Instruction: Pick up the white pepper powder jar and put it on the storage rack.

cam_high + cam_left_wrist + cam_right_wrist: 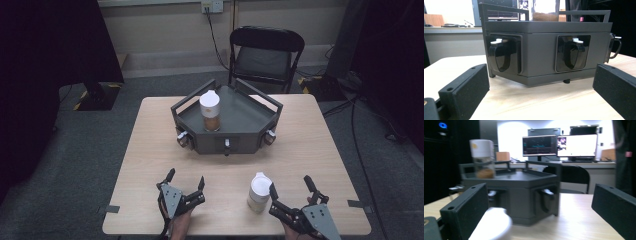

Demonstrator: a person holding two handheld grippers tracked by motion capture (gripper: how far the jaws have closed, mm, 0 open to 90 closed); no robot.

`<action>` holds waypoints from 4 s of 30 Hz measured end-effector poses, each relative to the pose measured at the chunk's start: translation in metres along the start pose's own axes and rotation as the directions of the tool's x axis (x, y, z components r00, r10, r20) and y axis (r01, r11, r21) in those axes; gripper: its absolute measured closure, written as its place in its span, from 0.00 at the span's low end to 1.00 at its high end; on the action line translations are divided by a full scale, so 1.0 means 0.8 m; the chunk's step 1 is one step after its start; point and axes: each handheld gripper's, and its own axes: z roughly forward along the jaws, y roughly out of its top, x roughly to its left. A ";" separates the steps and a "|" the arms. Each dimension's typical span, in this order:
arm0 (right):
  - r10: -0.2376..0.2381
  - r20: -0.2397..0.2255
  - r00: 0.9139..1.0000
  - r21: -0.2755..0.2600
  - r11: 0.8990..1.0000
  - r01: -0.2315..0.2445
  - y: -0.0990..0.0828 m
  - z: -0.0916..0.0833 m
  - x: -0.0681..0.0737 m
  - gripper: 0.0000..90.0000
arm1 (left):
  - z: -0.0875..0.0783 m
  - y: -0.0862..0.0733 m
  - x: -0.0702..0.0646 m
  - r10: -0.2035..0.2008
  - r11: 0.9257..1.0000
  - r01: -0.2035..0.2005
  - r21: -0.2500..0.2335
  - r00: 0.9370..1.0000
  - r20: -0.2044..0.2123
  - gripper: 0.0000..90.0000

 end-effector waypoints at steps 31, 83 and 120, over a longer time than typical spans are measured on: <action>-0.014 -0.098 0.995 0.176 0.984 0.031 -0.024 0.024 0.037 0.20 | 0.000 0.000 -0.001 -0.001 1.000 0.001 -0.001 1.000 -0.003 0.00; -0.017 -0.107 0.994 0.225 0.974 0.041 -0.018 0.028 0.030 0.33 | 0.000 0.000 -0.001 -0.001 1.000 0.001 -0.001 1.000 -0.004 0.00; -0.026 -0.179 0.984 0.233 0.970 0.068 0.018 0.041 0.011 0.33 | 0.000 0.000 -0.002 -0.001 1.000 0.001 -0.001 1.000 -0.012 0.00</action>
